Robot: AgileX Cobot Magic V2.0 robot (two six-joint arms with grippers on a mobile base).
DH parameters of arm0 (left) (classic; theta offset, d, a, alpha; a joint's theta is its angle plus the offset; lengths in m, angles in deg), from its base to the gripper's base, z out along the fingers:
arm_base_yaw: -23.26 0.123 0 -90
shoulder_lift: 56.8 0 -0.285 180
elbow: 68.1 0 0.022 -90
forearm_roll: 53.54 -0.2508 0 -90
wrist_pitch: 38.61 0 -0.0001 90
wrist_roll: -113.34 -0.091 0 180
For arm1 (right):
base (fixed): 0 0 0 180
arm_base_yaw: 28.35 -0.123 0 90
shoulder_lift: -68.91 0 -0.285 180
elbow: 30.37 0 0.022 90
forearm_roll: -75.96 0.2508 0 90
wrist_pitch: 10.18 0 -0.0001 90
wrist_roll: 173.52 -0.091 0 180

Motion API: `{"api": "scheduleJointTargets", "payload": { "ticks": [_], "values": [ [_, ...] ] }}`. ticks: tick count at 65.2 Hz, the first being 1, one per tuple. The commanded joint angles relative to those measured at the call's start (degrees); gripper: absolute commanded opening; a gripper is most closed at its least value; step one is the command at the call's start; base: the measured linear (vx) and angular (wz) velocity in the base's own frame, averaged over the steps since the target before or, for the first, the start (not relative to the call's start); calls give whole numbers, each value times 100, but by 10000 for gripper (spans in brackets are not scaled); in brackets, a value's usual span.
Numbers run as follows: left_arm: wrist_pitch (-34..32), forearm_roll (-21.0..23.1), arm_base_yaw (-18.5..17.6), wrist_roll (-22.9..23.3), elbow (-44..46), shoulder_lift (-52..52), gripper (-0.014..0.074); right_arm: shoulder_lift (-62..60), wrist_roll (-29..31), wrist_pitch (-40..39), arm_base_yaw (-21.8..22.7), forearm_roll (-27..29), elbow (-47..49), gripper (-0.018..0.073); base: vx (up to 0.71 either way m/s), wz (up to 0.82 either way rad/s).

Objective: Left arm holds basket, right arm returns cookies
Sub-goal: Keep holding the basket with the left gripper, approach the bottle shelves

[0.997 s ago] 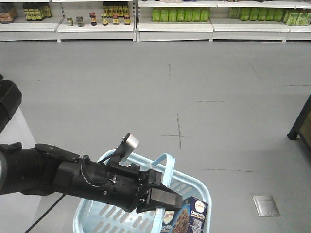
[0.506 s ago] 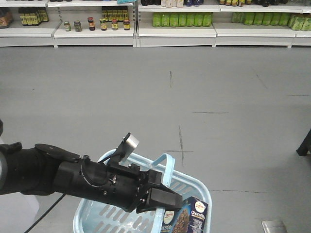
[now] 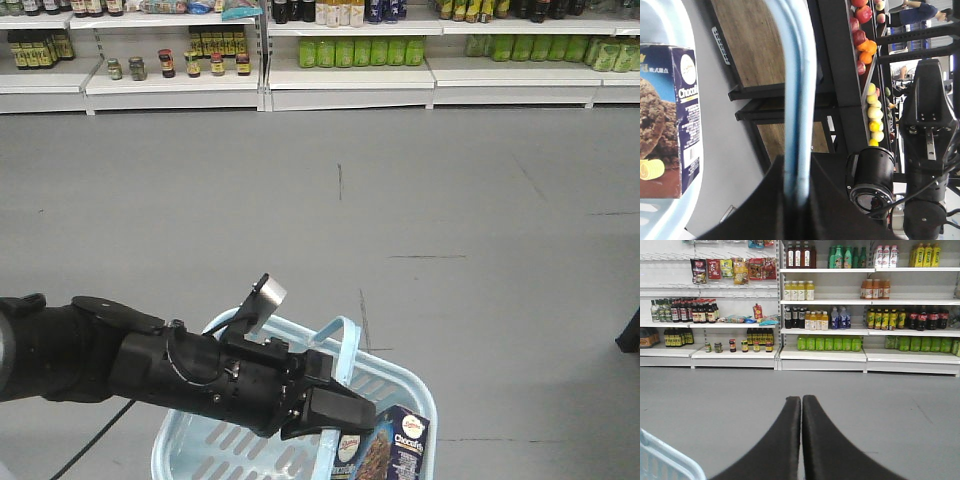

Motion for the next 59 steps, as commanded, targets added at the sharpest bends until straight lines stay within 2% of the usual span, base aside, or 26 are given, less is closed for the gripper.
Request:
{"api": "scheduleJointTargets", "payload": {
  "ticks": [1, 59],
  "values": [
    [417, 399, -33, -64, 128, -296, -6, -58, -7, -405, 2, -46, 12, -8, 30, -4],
    [416, 403, -33, -64, 128, -296, -6, -58, -7, -401, 2, -46, 12, -8, 32, 5]
  ]
}}
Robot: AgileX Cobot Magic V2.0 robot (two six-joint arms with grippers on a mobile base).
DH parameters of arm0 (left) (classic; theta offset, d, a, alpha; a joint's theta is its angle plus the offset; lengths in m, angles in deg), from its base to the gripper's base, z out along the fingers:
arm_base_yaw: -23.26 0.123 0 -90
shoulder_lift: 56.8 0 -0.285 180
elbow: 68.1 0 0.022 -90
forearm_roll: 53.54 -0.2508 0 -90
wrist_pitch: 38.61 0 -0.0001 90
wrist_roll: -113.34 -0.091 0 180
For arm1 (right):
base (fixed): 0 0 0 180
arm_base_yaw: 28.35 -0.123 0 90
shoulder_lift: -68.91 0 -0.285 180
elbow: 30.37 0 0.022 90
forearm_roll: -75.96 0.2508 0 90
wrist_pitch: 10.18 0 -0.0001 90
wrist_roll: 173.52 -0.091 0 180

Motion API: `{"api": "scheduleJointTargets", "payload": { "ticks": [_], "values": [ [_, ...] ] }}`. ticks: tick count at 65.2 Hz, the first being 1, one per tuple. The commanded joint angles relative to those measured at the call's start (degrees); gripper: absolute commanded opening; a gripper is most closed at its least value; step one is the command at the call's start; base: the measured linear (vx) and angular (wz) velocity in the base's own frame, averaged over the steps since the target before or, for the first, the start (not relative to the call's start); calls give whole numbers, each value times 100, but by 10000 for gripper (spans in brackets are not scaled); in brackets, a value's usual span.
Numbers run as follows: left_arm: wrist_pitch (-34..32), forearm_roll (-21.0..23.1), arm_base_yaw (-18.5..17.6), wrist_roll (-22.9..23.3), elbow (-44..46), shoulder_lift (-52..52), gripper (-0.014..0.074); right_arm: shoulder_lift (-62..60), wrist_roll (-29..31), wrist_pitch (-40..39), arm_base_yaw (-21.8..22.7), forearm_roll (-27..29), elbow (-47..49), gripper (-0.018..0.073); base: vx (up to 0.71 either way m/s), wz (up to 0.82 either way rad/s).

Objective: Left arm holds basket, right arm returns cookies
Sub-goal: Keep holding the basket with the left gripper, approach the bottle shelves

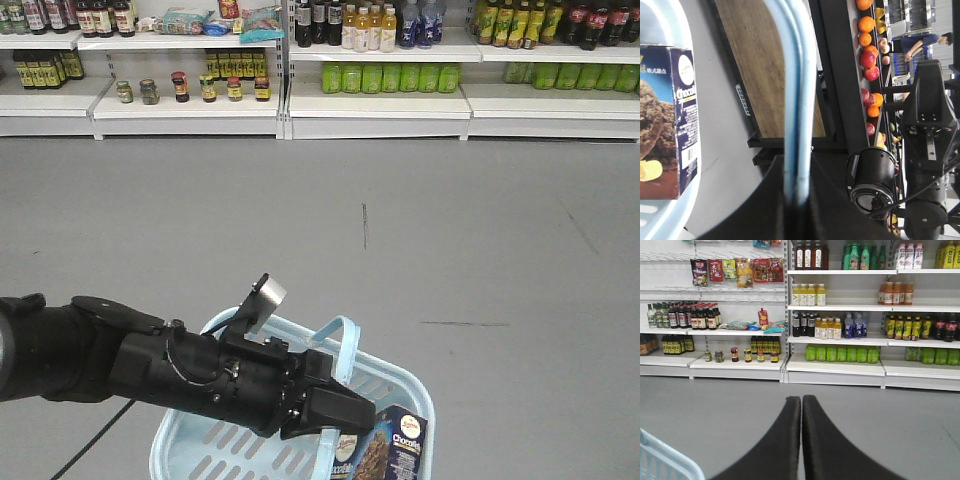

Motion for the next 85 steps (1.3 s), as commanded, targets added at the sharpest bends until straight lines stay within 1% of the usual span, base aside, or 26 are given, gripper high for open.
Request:
{"api": "scheduleJointTargets", "payload": {
  "ticks": [1, 53, 85],
  "values": [
    [416, 403, -33, -64, 128, -291, -6, -58, -7, -401, 2, -46, 12, -8, 31, 0],
    [416, 397, -33, -64, 128, -291, -6, -58, -7, -401, 2, -46, 12, -8, 31, -9],
    [416, 397, -33, -64, 128, -291, -6, -58, -7, -401, 2, -46, 12, -8, 31, 6]
  ]
}}
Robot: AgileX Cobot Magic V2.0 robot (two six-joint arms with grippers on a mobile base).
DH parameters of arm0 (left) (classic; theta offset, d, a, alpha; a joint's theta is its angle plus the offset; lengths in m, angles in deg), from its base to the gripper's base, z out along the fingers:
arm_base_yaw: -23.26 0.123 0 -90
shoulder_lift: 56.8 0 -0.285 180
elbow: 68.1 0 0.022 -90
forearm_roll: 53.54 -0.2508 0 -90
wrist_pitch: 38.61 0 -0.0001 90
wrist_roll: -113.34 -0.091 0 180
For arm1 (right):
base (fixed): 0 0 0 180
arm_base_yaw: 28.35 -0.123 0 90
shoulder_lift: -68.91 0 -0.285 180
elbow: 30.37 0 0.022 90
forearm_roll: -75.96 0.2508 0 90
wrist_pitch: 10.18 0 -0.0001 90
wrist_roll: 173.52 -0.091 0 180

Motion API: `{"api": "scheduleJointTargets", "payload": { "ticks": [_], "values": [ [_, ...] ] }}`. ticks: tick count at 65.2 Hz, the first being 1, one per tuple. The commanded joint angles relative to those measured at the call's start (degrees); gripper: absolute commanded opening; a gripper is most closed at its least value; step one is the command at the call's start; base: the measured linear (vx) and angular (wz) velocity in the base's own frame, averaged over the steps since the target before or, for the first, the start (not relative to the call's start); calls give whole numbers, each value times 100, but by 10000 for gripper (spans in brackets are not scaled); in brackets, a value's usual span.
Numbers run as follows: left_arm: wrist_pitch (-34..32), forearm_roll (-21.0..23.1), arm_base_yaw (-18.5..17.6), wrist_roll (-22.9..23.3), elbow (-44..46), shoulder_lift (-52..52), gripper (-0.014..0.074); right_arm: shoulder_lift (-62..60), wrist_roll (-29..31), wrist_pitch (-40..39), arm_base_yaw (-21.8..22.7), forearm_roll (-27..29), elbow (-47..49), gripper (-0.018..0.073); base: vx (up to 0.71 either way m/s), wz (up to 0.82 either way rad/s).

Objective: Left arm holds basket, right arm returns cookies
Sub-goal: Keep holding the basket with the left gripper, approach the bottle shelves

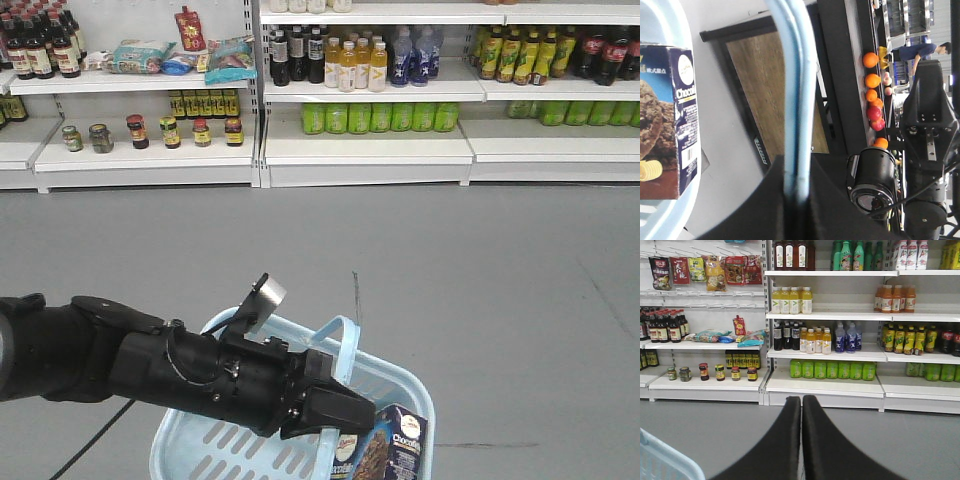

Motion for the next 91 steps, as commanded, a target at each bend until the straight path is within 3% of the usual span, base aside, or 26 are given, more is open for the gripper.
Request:
{"api": "scheduleJointTargets", "payload": {
  "ticks": [1, 91],
  "values": [
    [416, 397, -33, -64, 128, -291, -6, -58, -7, -401, 2, -46, 12, -8, 29, 9],
    [416, 397, -33, -64, 128, -291, -6, -58, -7, -401, 2, -46, 12, -8, 28, 0]
  ]
}}
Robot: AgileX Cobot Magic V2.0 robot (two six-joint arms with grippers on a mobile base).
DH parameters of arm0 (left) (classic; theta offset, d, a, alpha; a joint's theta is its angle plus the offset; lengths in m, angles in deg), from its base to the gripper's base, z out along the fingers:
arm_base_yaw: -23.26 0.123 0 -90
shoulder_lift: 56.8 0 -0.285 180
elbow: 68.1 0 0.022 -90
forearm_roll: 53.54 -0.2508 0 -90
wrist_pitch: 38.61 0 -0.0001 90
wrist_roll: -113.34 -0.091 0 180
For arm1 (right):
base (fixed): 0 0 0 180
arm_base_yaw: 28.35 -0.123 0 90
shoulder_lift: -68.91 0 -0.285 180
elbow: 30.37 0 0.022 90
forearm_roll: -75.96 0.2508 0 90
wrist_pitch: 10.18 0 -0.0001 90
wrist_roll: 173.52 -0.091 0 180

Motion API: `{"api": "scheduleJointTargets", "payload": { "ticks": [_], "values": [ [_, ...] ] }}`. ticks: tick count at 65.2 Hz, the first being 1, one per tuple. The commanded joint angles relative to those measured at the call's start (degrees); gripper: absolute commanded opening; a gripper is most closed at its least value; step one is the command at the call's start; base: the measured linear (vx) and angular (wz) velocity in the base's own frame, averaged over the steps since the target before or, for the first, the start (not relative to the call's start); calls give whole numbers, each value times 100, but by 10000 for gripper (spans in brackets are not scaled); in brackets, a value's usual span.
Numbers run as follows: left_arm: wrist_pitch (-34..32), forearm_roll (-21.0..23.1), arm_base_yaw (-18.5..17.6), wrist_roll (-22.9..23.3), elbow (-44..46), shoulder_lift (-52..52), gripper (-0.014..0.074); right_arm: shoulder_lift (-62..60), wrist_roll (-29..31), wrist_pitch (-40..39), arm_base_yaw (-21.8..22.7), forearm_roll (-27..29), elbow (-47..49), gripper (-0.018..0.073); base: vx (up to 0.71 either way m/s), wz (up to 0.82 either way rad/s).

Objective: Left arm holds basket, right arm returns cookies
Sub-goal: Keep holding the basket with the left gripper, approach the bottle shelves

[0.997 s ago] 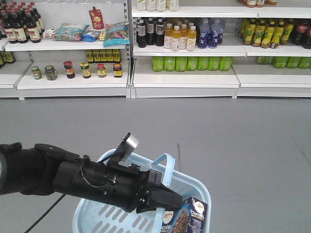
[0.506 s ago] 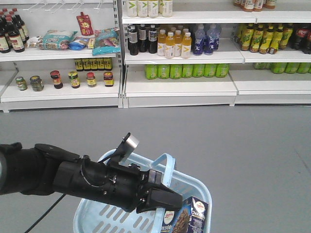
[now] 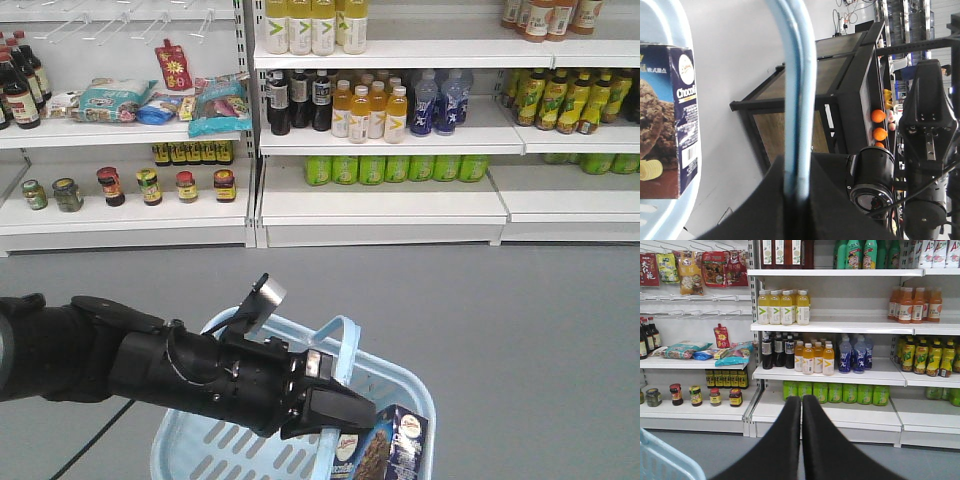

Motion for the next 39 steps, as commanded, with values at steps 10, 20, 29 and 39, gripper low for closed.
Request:
{"api": "scheduleJointTargets", "payload": {
  "ticks": [10, 20, 29, 39],
  "values": [
    [416, 404, -33, -64, 128, -291, -6, -58, -7, -401, 2, -46, 12, -8, 29, 4],
    [416, 404, -33, -64, 128, -291, -6, -58, -7, -401, 2, -46, 12, -8, 29, 4],
    [416, 404, -33, -64, 128, -291, -6, -58, -7, -401, 2, -46, 12, -8, 29, 2],
    [416, 397, -33, -64, 128, -291, -6, -58, -7, -401, 2, -46, 12, -8, 29, -2]
  ]
}}
